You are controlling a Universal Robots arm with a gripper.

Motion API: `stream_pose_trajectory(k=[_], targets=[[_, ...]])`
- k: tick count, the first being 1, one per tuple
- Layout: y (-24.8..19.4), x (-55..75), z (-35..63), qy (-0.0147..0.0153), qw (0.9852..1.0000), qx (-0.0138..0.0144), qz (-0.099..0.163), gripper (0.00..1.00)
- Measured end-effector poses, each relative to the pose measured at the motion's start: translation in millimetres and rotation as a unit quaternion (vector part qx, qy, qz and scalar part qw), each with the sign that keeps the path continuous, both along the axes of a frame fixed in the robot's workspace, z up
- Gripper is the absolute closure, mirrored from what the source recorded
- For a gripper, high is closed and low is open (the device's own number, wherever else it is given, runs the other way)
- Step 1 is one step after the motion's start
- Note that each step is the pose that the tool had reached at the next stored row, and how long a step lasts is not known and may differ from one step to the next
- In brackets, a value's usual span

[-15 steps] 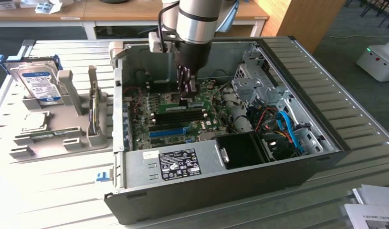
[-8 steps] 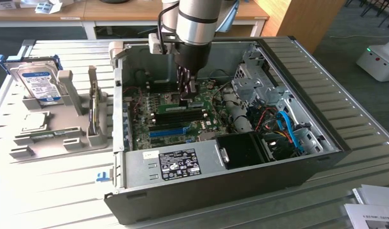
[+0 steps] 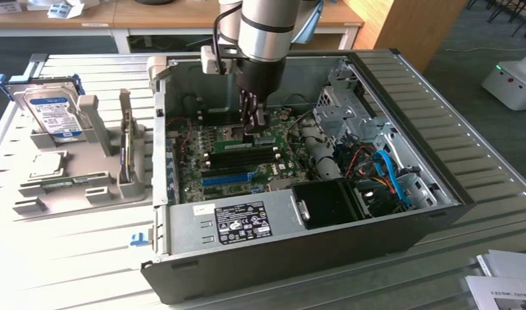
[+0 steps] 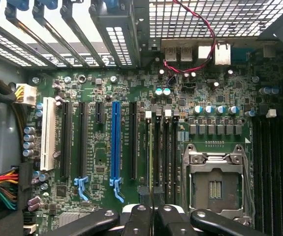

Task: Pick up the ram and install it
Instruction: 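Insert the ram into the slot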

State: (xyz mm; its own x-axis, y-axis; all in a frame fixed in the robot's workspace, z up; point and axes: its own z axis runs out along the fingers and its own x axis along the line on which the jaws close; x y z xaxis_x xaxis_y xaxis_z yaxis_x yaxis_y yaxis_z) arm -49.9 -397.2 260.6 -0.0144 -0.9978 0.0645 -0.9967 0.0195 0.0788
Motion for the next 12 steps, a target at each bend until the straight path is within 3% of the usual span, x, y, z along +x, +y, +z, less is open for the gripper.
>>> stream_pose_trajectory(k=[12], targets=[[0.0, -1.1, -16.9, -0.0001, 1.0, 0.0, 0.0, 0.88]])
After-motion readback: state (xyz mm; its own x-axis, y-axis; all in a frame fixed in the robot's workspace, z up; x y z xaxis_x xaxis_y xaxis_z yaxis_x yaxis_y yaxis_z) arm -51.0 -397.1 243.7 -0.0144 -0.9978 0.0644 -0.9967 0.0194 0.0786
